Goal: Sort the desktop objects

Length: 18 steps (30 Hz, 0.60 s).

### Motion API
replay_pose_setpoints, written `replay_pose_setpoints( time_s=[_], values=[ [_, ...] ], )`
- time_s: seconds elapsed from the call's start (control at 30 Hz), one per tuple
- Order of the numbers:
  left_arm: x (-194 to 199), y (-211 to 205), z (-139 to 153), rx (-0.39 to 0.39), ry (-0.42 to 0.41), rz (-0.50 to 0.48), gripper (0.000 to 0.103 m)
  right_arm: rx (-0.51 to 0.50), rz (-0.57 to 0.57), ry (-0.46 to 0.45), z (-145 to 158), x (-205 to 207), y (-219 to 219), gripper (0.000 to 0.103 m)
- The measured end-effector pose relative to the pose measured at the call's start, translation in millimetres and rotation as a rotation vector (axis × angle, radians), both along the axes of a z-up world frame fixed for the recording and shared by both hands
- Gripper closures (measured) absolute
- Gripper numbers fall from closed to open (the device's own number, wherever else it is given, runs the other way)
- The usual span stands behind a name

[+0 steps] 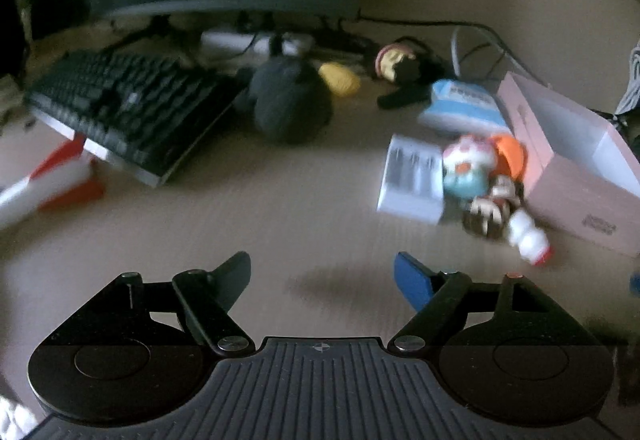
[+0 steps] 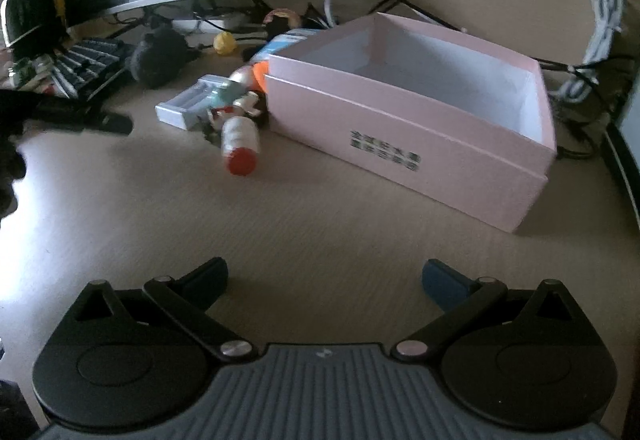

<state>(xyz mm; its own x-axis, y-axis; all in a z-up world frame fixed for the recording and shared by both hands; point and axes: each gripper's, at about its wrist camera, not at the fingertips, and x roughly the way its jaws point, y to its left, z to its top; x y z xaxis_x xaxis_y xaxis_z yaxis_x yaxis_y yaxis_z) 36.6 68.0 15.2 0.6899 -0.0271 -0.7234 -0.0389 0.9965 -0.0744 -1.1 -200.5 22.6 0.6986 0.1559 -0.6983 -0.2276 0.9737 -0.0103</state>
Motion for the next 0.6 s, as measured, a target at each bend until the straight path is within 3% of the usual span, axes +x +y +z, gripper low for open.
replay_pose_setpoints(
  time_s=[0.1,0.23,0.37,0.47,0.6],
  values=[
    [-14,6,-3,-0.033,0.025,0.0,0.019,-0.037,-0.013,-0.125,17,1,2,0.002],
    [-18,3,-3,-0.052,0.026,-0.019,0.016,-0.051,-0.023,-0.129,25,28,-1,0.02],
    [-18,1,2,-0.06,0.004,-0.032,0.012,-0.102,-0.158,-0.179,28,44,-3,0.026],
    [-18,3,3,-0.063,0.001,-0.032,0.011,0.059,-0.083,-0.134,34,41,-2,0.027],
    [-13,2,1,-0.059,0.01,-0.033,0.011,0.063,0.085,-0.065,19,41,38,0.05]
  ],
)
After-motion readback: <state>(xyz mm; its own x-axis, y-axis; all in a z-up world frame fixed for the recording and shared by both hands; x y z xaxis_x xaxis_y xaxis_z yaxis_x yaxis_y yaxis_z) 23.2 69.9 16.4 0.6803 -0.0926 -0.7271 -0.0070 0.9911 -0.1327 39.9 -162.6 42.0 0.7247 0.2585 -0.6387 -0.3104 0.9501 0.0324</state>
